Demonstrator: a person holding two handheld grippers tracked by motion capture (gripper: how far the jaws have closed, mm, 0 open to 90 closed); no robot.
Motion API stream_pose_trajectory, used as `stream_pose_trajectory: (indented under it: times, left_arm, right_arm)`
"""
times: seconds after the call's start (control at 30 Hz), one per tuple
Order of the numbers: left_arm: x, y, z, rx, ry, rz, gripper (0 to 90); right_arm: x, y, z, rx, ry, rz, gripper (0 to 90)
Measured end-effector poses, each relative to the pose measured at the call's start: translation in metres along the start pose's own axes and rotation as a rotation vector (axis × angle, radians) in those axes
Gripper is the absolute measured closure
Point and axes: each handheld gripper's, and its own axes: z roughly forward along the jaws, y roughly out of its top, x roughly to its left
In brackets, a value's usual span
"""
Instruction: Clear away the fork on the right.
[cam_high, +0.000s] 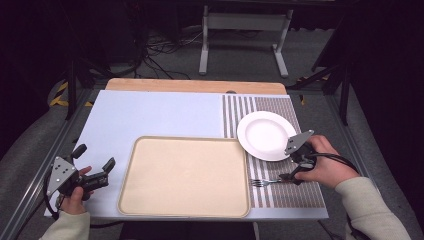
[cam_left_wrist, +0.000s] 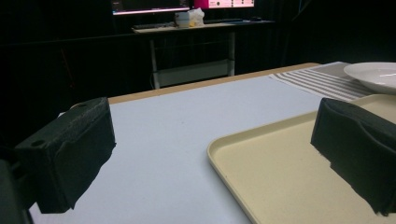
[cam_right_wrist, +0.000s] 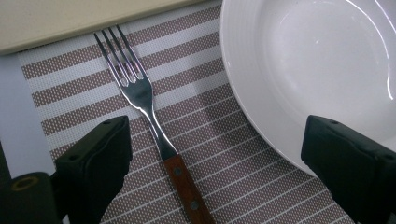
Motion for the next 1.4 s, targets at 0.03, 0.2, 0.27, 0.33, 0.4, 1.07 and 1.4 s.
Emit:
stream_pose_trajectory:
  times: [0.03, 0.2, 0.27, 0.33, 0.4, 1.07, 1.4]
  left_arm:
    - [0.0, 0.0, 0.0, 0.0, -0.001, -0.001, 0.4]
    - [0.001, 0.0, 0.0, -0.001, 0.001, -0.005, 0.4]
    - [0.001, 0.0, 0.0, 0.0, 0.002, -0.011, 0.4]
    - [0.001, 0.0, 0.0, 0.0, 0.002, -0.009, 0.4]
    - [0.001, 0.0, 0.0, -0.003, 0.003, -0.011, 0.4]
    - [0.0, -0.001, 0.0, 0.003, -0.001, -0.004, 0.4]
    - [0.001, -0.001, 0.0, 0.002, -0.003, -0.003, 0.4]
  right_arm:
    - [0.0, 0.0, 0.001, 0.006, 0.001, 0.001, 9.6]
    - [0.001, -0.001, 0.004, -0.001, 0.027, -0.012, 17.0]
    - [0.002, 0.0, 0.005, -0.011, 0.035, -0.017, 18.8]
    - [0.002, -0.001, 0.009, 0.009, 0.061, -0.022, 23.8]
    - [0.003, -0.003, 0.013, 0.03, 0.075, -0.032, 25.6]
    - [0.007, -0.005, 0.038, 0.214, 0.185, -0.176, 53.6]
    - [0.007, 0.004, 0.043, 0.31, 0.202, -0.3, 74.1]
